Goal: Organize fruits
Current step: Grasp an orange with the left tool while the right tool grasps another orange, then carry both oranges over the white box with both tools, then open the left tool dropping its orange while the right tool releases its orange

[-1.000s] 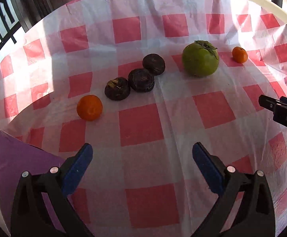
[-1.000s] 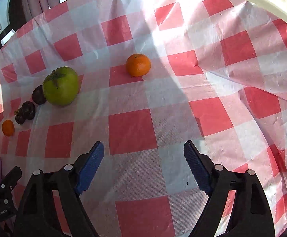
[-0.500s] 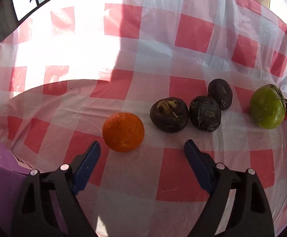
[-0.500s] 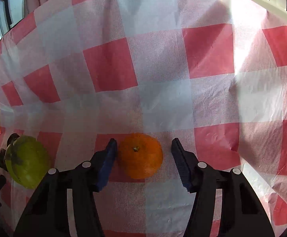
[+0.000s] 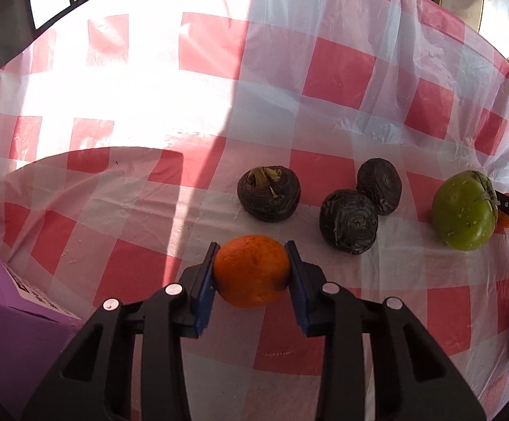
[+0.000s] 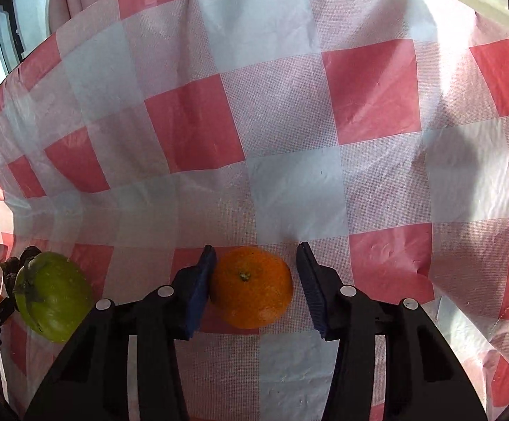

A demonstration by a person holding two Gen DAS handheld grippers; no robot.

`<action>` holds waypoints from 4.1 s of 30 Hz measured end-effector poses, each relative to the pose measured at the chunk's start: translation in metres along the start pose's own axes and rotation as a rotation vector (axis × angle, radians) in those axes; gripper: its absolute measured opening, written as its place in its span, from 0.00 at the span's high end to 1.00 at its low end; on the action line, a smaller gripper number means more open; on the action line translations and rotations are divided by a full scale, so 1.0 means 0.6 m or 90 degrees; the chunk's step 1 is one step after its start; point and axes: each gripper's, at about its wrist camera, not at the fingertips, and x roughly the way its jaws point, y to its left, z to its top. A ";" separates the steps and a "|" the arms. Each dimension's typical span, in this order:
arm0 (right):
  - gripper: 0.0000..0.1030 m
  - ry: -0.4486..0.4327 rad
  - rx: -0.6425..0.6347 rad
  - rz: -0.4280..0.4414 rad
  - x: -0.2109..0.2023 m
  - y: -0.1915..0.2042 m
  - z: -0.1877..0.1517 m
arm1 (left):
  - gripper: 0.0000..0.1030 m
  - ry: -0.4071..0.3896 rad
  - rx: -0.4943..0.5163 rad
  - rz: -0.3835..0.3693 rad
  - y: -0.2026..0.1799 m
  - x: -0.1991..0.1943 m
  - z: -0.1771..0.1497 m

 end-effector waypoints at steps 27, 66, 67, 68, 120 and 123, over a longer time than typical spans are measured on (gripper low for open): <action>0.61 0.177 0.092 -0.007 -0.321 0.139 -0.368 | 0.64 0.178 0.251 -0.212 -0.038 -0.200 -0.216; 0.61 0.117 -0.351 0.233 -0.482 0.623 -0.317 | 0.64 -0.017 0.063 -0.148 0.361 -0.371 -0.109; 0.61 0.122 -0.366 0.239 -0.483 0.631 -0.324 | 0.64 -0.016 0.062 -0.147 0.363 -0.369 -0.111; 0.61 0.128 -0.380 0.244 -0.483 0.638 -0.329 | 0.64 -0.013 0.062 -0.146 0.365 -0.367 -0.112; 0.59 0.368 -0.723 0.123 -0.350 0.807 -0.460 | 0.35 0.130 0.296 -0.094 0.312 -0.112 -0.125; 0.58 0.367 -0.721 0.121 -0.345 0.803 -0.465 | 0.29 0.132 0.296 -0.095 0.312 -0.115 -0.127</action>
